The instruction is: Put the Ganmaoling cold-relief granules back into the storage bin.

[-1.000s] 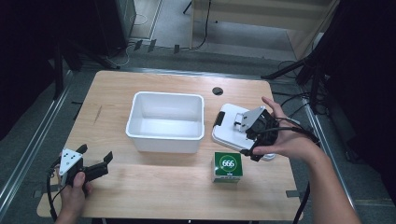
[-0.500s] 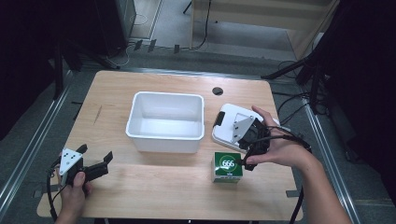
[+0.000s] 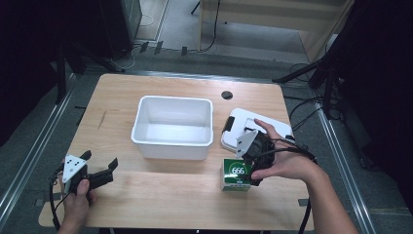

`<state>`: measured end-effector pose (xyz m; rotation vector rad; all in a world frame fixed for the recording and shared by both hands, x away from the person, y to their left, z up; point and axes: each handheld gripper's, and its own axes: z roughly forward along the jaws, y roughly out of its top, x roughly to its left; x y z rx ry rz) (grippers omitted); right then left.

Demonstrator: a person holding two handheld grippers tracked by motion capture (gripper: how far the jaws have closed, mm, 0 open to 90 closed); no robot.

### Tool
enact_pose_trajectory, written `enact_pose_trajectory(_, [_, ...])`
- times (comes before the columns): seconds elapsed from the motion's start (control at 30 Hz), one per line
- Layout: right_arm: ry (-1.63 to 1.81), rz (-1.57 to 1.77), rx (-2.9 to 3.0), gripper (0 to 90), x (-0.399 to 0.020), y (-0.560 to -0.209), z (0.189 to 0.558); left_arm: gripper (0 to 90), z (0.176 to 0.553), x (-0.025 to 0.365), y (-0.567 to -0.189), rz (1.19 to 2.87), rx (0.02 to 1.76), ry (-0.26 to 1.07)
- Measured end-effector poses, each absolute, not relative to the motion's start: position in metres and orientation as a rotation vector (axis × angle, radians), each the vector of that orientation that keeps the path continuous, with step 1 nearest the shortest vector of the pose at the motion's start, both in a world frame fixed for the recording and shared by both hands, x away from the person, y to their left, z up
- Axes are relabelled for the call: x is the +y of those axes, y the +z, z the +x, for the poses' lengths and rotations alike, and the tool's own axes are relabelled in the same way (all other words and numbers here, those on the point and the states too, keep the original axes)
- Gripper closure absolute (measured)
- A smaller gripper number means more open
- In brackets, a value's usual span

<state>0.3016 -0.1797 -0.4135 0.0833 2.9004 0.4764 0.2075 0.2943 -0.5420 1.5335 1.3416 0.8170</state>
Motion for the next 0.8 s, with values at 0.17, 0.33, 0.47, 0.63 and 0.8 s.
enact_pose_trajectory(0.17, [0.473,0.072,2.919,0.0,-0.178,-0.422,0.3,4.5,0.207,0.294,-0.542,1.536,1.341,0.816])
enact_pose_trajectory(0.33, [0.467,0.062,2.935,0.0,-0.177,-0.432,0.3,4.5,0.207,0.294,-0.542,1.537,1.341,0.816])
enact_pose_trajectory(0.47, [0.459,0.044,2.947,0.0,-0.175,-0.439,0.299,4.5,0.207,0.294,-0.542,1.537,1.34,0.817])
enact_pose_trajectory(0.63, [0.448,0.043,2.964,0.0,-0.174,-0.446,0.3,4.5,0.207,0.294,-0.542,1.537,1.34,0.816])
enact_pose_trajectory(0.8, [0.435,0.047,2.976,0.1,-0.174,-0.452,0.3,4.5,0.207,0.294,-0.542,1.537,1.34,0.815])
